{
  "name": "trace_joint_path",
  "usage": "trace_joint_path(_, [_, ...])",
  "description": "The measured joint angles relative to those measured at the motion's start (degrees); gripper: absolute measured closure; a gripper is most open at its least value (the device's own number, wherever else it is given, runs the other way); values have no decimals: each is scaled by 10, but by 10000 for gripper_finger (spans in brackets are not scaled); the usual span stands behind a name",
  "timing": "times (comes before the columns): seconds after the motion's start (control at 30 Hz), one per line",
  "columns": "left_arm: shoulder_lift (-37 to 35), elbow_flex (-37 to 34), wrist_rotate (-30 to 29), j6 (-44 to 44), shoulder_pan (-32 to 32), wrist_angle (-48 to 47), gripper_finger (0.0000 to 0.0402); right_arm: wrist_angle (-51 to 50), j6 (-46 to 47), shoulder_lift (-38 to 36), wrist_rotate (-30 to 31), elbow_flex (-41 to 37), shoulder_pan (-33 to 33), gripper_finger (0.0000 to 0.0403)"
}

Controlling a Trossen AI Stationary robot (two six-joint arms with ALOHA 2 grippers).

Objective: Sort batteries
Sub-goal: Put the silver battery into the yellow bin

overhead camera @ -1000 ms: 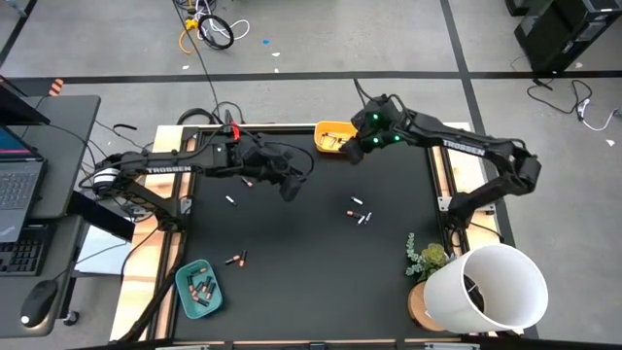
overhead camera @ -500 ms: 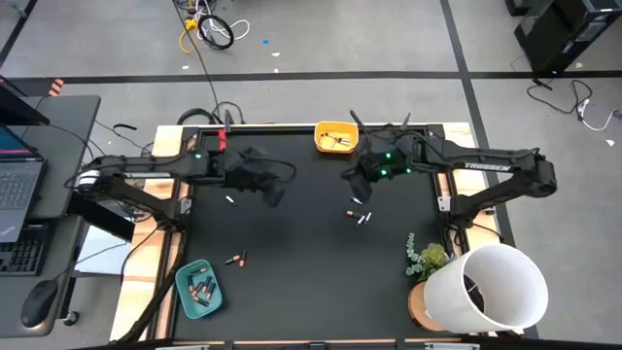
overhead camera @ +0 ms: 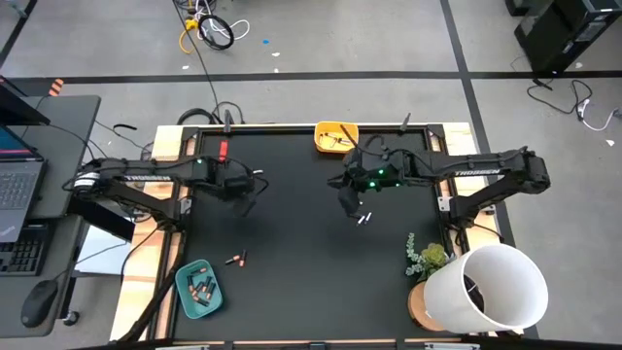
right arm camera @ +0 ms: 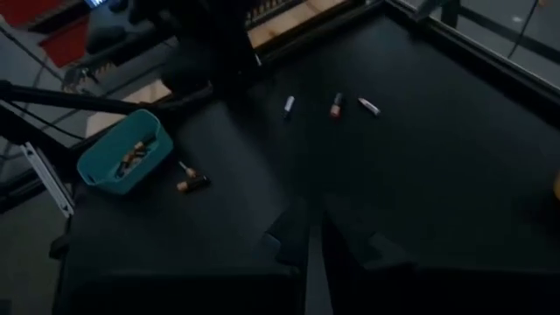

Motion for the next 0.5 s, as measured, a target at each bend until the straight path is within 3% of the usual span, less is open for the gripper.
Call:
trace_joint_path(0.17, [0,-81,44,-5,14,41,325,13,11,14,7,0,14,380])
trace_joint_path(0.33, [0,-111,60,14,32,56,325,-2,6,18,7,0,20,383])
trace_joint_path(0.5, [0,-135,90,42,94,79,325,-2,3,19,7,0,17,381])
